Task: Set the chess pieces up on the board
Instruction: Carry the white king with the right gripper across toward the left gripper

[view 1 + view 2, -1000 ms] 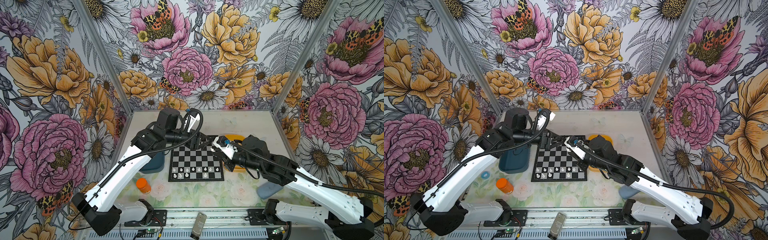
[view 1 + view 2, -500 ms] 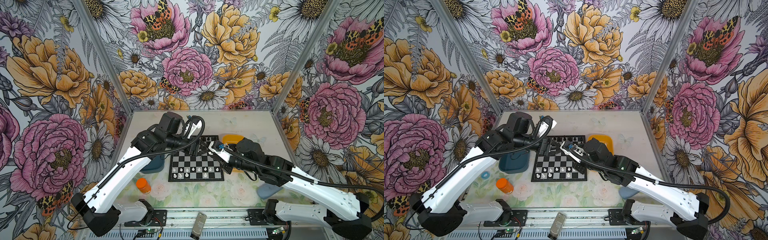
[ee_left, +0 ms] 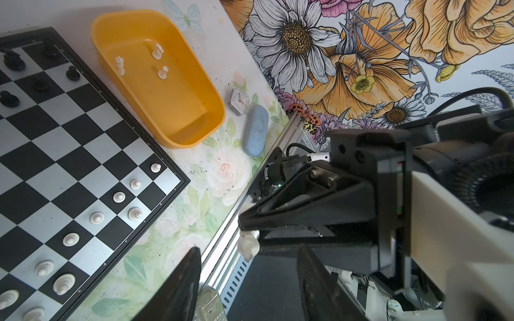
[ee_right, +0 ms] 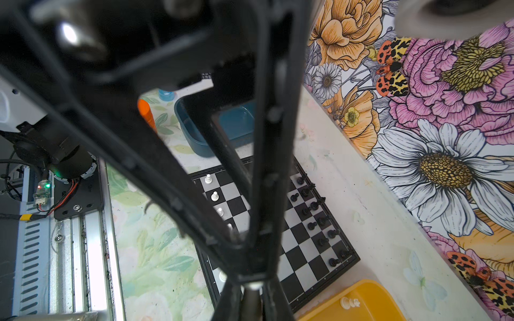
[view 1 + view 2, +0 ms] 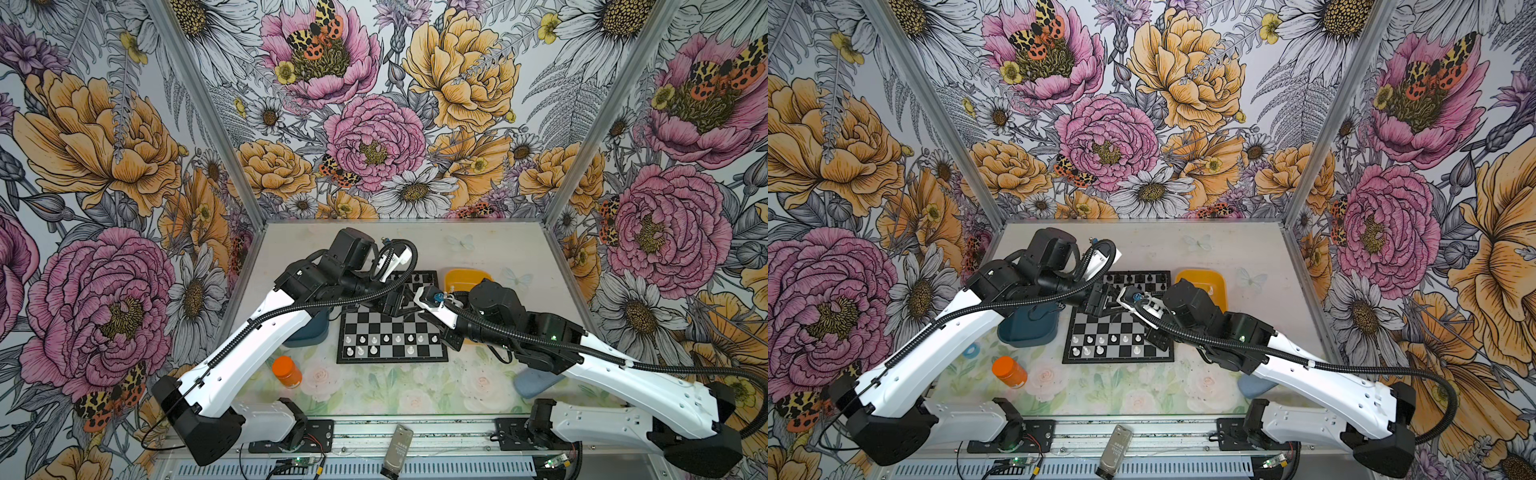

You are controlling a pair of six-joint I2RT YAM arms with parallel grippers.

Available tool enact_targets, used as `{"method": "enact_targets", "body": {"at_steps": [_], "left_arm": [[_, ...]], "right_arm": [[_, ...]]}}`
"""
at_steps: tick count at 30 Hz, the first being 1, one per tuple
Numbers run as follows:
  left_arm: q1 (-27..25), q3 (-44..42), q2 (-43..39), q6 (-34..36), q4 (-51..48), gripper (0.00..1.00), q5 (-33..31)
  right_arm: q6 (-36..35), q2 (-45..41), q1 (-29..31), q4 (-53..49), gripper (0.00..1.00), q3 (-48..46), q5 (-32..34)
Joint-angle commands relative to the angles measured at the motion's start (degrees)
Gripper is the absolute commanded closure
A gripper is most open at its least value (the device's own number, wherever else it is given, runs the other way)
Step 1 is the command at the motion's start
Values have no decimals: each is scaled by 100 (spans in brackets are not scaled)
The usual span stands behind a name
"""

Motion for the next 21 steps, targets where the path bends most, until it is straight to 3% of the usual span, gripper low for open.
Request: {"method": "enact_targets", "body": {"at_steps": [1,21], "left_arm": [[-71,-78,44,-4,-29,47,209],[-159,-155,203,-39,-25,62,283]], "right_arm": [[-77,0,69,-17,100,6,87],[-118,-9,167,-4,100,-39,291]]}}
